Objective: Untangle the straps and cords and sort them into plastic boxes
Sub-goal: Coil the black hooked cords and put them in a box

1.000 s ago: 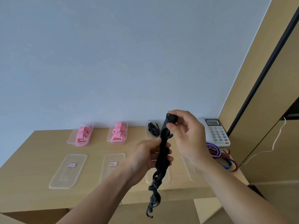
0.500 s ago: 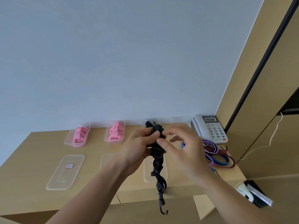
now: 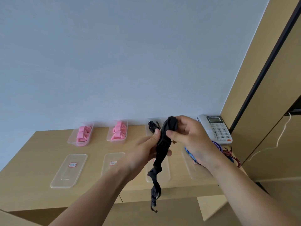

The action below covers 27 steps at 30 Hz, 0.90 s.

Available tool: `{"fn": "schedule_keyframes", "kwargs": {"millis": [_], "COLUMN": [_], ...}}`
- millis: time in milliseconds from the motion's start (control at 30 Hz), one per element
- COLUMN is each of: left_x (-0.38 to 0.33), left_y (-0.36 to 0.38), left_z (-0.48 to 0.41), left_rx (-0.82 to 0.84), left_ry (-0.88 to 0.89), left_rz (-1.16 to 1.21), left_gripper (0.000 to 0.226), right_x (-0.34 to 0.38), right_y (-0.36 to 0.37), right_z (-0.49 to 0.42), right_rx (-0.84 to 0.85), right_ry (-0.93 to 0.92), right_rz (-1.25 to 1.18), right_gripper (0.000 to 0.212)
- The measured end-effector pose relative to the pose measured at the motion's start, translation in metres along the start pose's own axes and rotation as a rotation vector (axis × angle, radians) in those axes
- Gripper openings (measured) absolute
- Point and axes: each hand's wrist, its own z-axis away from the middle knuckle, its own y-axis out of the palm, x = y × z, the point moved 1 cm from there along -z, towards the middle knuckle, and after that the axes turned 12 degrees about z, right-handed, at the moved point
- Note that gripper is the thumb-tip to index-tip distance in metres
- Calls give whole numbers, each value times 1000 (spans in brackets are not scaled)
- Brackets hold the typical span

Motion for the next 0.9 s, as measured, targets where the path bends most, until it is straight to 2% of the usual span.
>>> {"fn": "schedule_keyframes", "kwargs": {"millis": [100, 200, 300, 400, 567, 667, 733, 800, 900], "left_x": [9, 16, 13, 6, 0, -4, -6, -5, -2], "left_y": [4, 6, 8, 13, 19, 20, 16, 11, 10], "left_z": [-1, 1, 4, 1, -4, -7, -10, -13, -16], "left_rx": [-79, -77, -124, -170, -140, -127, -132, -158, -138], "left_ry": [-44, -74, -128, -175, -214, -203, -168, -144, -118], "left_rz": [10, 132, 72, 133, 364, 536, 578, 542, 461], "left_gripper": [69, 48, 40, 50, 59, 63, 57, 54, 47], "right_x": [1, -2, -5, -5, -9, -12, -14, -13, -8], "right_y": [-6, -6, -1, 7, 16, 22, 23, 21, 18], "right_z": [-6, -9, -10, -6, 9, 18, 23, 26, 23], "right_rx": [-24, -101, -216, -315, -430, -359, -253, -183, -248], "right_ry": [-12, -54, -106, -261, -573, -726, -724, -641, -540], "right_rz": [-30, 60, 210, 357, 601, 669, 682, 616, 487], "right_gripper": [20, 25, 28, 27, 34, 35, 31, 25, 10]}}
